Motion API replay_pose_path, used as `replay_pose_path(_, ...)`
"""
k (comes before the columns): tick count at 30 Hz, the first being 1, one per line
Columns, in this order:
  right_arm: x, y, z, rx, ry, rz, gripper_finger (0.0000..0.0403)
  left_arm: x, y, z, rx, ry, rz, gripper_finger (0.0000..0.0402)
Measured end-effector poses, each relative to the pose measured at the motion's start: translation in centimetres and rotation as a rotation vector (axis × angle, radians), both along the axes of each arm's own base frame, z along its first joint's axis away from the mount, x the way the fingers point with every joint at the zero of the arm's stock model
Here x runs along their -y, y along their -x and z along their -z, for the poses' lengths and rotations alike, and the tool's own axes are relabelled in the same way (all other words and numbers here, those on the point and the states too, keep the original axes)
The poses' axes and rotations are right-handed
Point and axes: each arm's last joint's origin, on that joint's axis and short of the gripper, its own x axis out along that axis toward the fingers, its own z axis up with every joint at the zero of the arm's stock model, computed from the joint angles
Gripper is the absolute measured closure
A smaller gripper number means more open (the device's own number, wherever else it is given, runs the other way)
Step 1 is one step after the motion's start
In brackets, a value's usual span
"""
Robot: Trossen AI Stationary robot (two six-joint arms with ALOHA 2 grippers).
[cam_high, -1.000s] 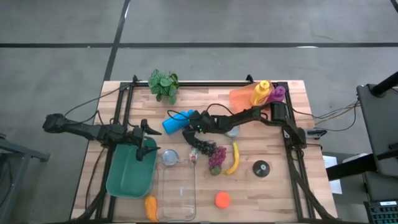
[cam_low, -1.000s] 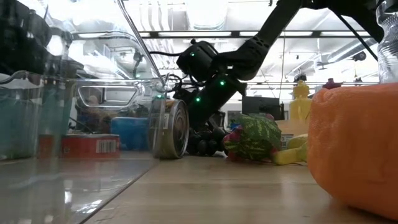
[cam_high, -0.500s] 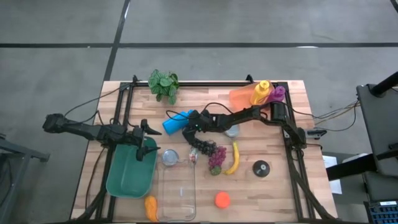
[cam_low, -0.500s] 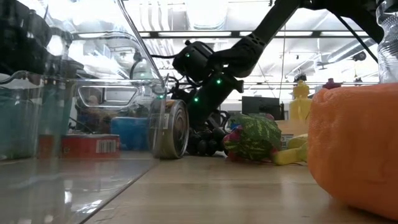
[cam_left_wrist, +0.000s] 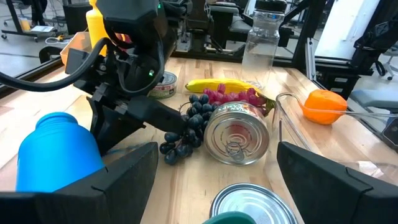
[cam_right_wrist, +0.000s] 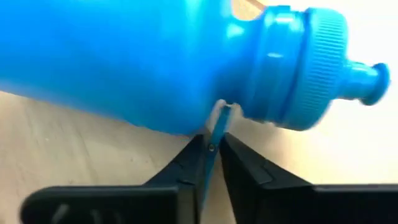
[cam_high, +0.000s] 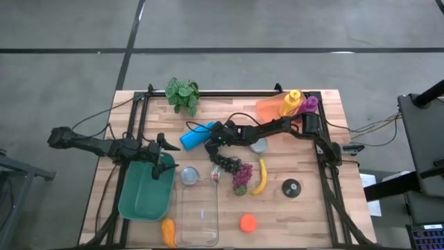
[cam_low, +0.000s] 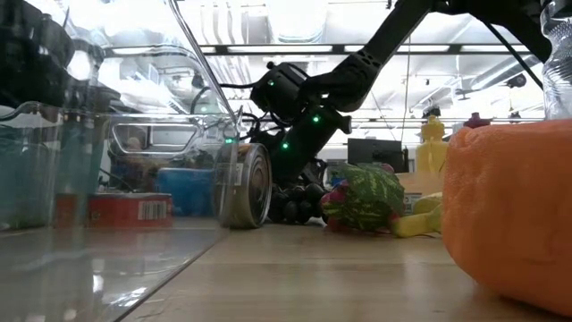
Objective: Pick & Place Food Item
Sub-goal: Put the blue tumbler into the orange bin
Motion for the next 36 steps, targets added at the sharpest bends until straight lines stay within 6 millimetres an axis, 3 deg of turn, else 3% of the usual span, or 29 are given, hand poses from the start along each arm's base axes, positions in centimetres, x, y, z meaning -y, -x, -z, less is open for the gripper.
replay_pose_path(3,0.1,0.1,0.0,-0.008,-0.004,-0.001,0.0388,0.0,0.0,0.0,0.000,0.000,0.000,0.0066)
replay_pose_path(17,0.1,0.1,0.0,-0.010,0.003,-0.009,0.0387,0.0,0.0,0.0,0.000,0.000,0.000,0.0066)
replay_pose_path(26,0.0,0.4,-1.4,-0.020,0.023,-0.045,0.0388,0.0,0.0,0.0,0.000,0.000,0.000,0.0066)
replay_pose_path(36,-0.1,0.6,-1.5,-0.043,0.030,-0.052,0.0388,0.0,0.0,0.0,0.000,0.000,0.000,0.0066)
